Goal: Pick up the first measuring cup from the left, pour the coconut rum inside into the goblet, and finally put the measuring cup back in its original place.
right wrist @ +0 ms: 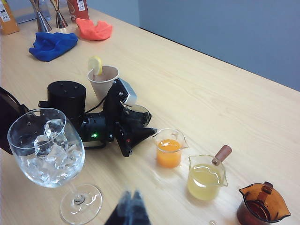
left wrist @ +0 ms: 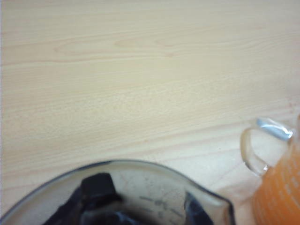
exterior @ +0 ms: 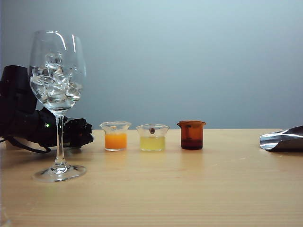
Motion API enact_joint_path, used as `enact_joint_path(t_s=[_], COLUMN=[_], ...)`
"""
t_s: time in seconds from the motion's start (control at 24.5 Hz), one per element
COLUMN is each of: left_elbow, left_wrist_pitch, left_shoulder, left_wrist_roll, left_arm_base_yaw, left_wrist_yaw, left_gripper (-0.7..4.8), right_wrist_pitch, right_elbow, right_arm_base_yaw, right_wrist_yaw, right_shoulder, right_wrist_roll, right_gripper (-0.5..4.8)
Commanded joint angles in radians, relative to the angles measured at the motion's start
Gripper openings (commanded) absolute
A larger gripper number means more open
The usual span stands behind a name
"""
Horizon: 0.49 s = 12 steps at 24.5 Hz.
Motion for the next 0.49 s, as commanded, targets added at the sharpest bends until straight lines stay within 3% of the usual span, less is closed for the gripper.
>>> enact_joint_path(t_s=[0.04,0.49], left_elbow=[0.0,0.0], left_wrist_pitch=[0.052,0.138], left_shoulder=[-0.003,-0.008], left_wrist_roll=[0.001,0.002], left_arm_base_yaw=[0.0,0.0], left_wrist_yaw=[0.002,0.008], left_gripper=[1.73,1.74], right_wrist_pitch=[0.007,0.009], right_elbow=[0.005,0.005], right_arm_base_yaw=[0.001,0.002], right_wrist_yaw=[-0.001,-0.001], right_shoulder=[-0.003,-0.003], right_wrist_roll=[-0.003,-0.01], right_gripper=[-0.06,-0.06])
